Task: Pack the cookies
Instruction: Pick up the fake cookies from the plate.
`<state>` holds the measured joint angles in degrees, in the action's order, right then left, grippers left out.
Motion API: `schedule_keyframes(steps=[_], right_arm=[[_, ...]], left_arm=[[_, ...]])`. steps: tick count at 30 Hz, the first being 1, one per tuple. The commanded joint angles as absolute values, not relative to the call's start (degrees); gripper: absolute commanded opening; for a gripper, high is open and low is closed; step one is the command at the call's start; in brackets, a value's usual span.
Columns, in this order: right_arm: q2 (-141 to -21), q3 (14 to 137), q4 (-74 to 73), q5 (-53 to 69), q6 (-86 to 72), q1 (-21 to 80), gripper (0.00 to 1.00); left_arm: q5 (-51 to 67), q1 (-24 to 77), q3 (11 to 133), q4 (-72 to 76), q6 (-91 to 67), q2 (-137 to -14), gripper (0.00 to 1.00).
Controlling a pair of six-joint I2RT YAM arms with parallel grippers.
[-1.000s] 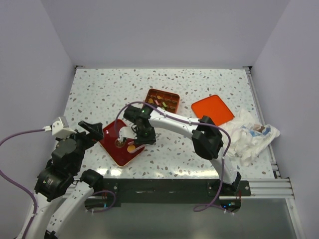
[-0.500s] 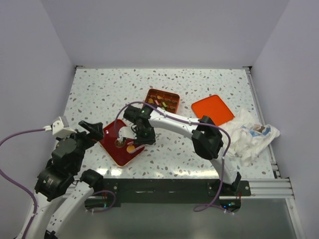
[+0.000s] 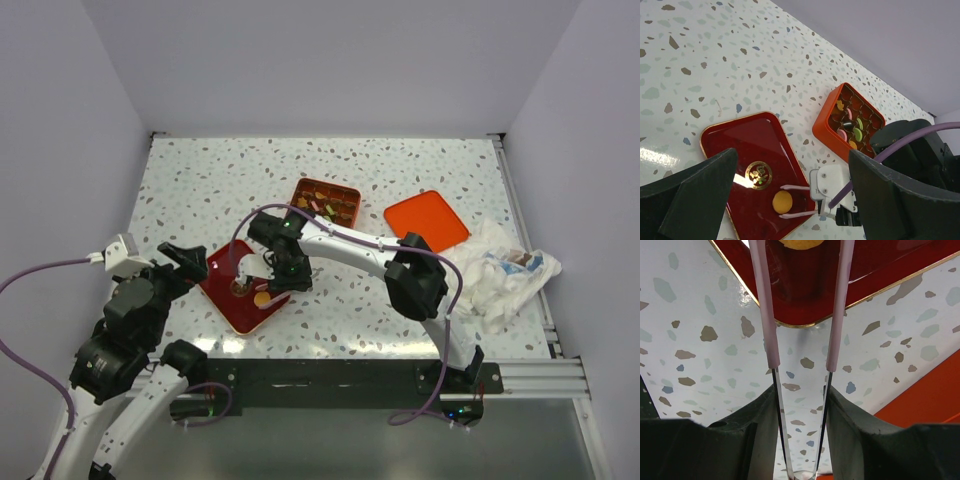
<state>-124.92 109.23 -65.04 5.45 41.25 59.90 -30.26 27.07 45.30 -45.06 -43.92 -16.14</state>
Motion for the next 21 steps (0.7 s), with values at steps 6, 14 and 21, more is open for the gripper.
schedule_keyframes(steps=[6,14,21], right_arm=[[-123.31,109.42,-64.77,5.89,40.25,60.12,0.35],[-120.68,110.65,-65.57,9.39,39.90,59.59,0.18],[-115.05,110.92,-66.09,13.35,40.25,57.48,0.14]], left_arm=[[-30.59,27.16,45.53,-43.24,-44.38,-16.08,0.97],[-30.50,27.07,46.23,-42.81,-44.21,-16.52,0.97],[-30.24,27.16,46.67,-42.19,-43.68,-17.49,0.97]])
